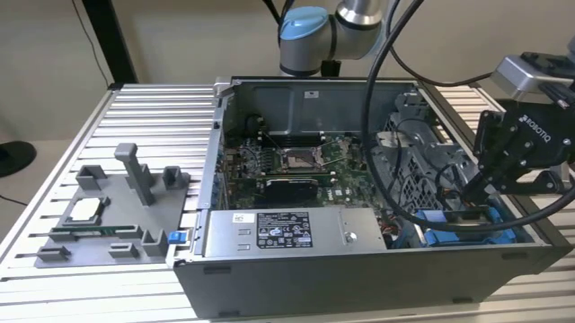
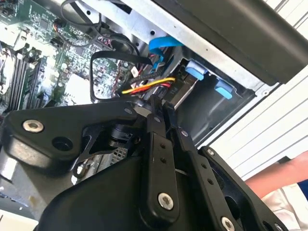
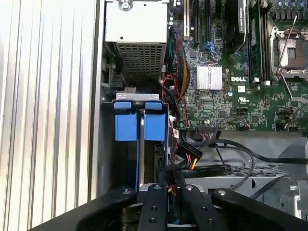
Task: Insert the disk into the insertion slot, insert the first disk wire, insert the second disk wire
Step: 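Insert the second disk wire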
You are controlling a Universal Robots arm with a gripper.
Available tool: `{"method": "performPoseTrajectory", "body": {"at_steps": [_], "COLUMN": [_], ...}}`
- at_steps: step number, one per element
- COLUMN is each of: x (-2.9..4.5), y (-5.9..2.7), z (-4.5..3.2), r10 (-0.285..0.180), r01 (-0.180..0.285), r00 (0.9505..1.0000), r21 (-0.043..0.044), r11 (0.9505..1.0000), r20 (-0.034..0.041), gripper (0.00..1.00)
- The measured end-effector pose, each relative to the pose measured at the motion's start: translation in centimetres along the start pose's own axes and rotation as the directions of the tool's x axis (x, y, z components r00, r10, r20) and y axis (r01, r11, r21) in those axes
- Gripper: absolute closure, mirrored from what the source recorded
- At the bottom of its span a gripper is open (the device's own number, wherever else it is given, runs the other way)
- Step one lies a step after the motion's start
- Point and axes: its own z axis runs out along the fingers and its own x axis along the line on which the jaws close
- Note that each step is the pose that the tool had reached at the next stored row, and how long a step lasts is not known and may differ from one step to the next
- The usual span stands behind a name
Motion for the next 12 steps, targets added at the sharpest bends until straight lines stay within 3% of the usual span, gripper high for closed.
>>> {"method": "performPoseTrajectory", "body": {"at_steps": [12], "x": [0.82], "y": [0.49], "z": [0.06], "r10": [0.001], "r01": [-0.001], "r00": [1.0], "r21": [0.0002], "r11": [1.0], "r20": [0.0057], "gripper": [1.0]}}
